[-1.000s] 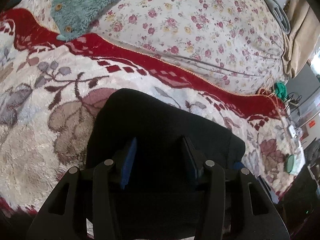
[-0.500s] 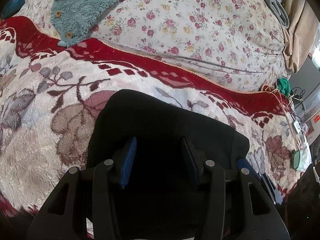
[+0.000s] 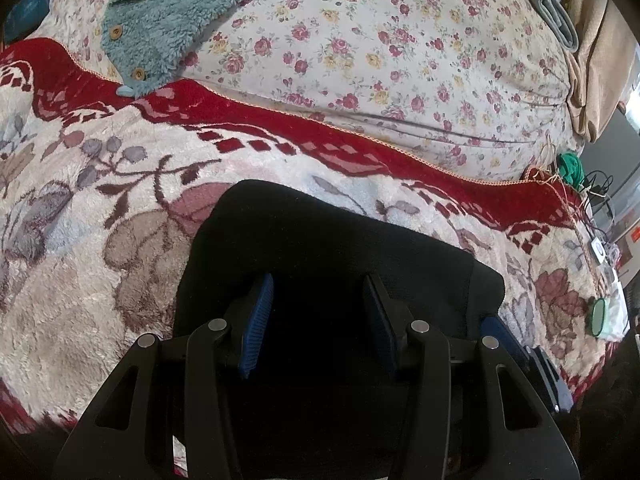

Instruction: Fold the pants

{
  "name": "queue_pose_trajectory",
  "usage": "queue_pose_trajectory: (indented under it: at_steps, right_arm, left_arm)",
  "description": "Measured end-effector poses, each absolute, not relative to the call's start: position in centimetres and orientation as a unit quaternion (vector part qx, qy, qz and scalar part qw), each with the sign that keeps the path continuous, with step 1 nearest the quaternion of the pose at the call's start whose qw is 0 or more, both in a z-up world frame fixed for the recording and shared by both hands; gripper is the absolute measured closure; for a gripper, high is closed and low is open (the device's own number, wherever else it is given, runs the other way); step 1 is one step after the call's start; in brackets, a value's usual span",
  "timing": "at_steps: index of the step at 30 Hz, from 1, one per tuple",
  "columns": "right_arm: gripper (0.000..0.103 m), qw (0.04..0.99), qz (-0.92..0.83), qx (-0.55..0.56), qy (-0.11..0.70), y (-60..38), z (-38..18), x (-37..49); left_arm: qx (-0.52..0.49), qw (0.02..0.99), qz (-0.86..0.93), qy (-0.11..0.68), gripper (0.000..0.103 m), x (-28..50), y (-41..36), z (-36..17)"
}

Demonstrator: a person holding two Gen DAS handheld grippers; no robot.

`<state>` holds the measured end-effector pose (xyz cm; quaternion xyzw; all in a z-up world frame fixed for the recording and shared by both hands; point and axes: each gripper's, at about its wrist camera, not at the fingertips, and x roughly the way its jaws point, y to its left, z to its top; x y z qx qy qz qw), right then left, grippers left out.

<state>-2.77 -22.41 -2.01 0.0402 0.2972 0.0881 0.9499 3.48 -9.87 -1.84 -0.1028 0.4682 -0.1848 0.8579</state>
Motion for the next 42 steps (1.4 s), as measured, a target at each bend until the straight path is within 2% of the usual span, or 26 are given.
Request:
queue_pose_trajectory:
  at_steps: [5,8,13,25,27,29,33,35,39,42]
  right_arm:
    - [0.064,0.954,0.084,0.028,0.288,-21.6,-0.7,-3.8]
    - [0.055,0.945,0.070,0.008,0.318,-21.6,-1.8,-3.3]
    - [0.055,0.940,0.062,0.019,0.335,-22.2,0.0,-3.4]
    - [0.054,0.937,0.029,-0.004,0.349,-22.9,2.8,-7.4]
    - [0.054,0.931,0.021,0.038,0.362,-24.4,2.1,-7.0]
    - [0.053,0.922,0.023,0.136,0.361,-27.0,1.5,-7.0]
    - [0.043,0.887,0.042,0.292,0.355,-31.0,0.1,-5.6]
    - [0.041,0.869,0.049,0.343,0.353,-32.1,-0.8,-4.8]
    - [0.039,0.819,0.059,0.426,0.379,-33.1,-4.0,-2.6]
    - [0.038,0.810,0.066,0.454,0.364,-33.5,-4.9,-2.4]
  left_arm:
    - [-0.103,0.858,-0.185,0.468,0.057,3.4,-10.0,-1.8]
    - [-0.091,0.863,-0.181,0.463,0.055,3.2,-10.3,-1.7]
    - [-0.103,0.877,-0.166,0.440,0.047,2.6,-10.5,-1.7]
    - [-0.090,0.879,-0.180,0.433,0.046,2.0,-10.5,-1.4]
    - [-0.103,0.874,-0.194,0.433,0.047,1.9,-9.9,-0.3]
    - [-0.135,0.871,-0.216,0.420,0.046,1.7,-8.1,1.6]
    - [-0.177,0.873,-0.216,0.399,0.045,2.5,-2.6,5.1]
    - [-0.216,0.843,-0.193,0.453,0.033,4.4,0.6,4.1]
    - [-0.338,0.722,-0.159,0.583,0.032,7.4,3.8,-1.6]
    - [-0.343,0.707,-0.152,0.600,0.032,7.7,3.1,-3.5]
